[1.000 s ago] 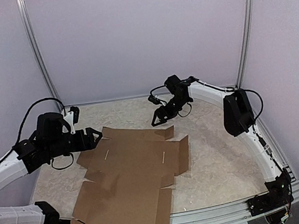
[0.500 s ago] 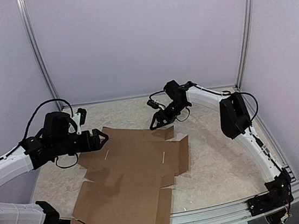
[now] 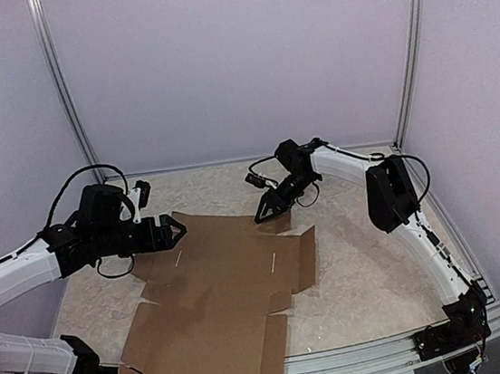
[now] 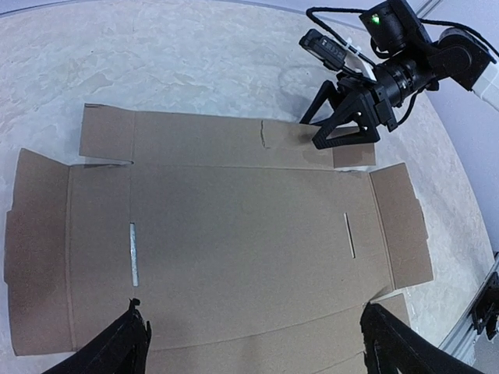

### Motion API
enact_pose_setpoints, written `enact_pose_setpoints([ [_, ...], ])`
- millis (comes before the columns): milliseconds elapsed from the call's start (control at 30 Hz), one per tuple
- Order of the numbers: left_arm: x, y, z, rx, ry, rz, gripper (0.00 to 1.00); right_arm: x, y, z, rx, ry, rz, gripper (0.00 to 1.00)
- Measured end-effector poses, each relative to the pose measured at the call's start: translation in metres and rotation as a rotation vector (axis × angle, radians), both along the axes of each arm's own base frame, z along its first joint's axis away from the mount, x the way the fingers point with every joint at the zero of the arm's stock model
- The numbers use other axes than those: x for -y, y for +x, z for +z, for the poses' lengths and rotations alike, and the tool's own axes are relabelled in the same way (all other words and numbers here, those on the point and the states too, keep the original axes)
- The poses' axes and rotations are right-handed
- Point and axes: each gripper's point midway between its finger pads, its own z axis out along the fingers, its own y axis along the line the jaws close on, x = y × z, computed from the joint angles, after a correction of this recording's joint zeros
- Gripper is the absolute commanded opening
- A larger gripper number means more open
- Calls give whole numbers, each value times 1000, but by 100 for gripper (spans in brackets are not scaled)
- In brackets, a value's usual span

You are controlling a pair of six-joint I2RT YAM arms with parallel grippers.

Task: Fold the paper box

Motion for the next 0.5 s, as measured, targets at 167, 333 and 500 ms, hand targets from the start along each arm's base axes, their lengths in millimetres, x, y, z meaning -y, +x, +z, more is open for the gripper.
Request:
enact_pose_setpoints([
  [167, 1, 2, 2, 2, -2, 0, 96, 0, -4, -3, -8, 5, 18, 37],
  [333, 0, 3, 4, 7, -6, 3, 96, 0, -6, -2, -8, 14, 32, 30],
  [500, -1, 4, 4, 7, -7, 5, 96, 1, -7, 2, 13, 17, 48, 17],
])
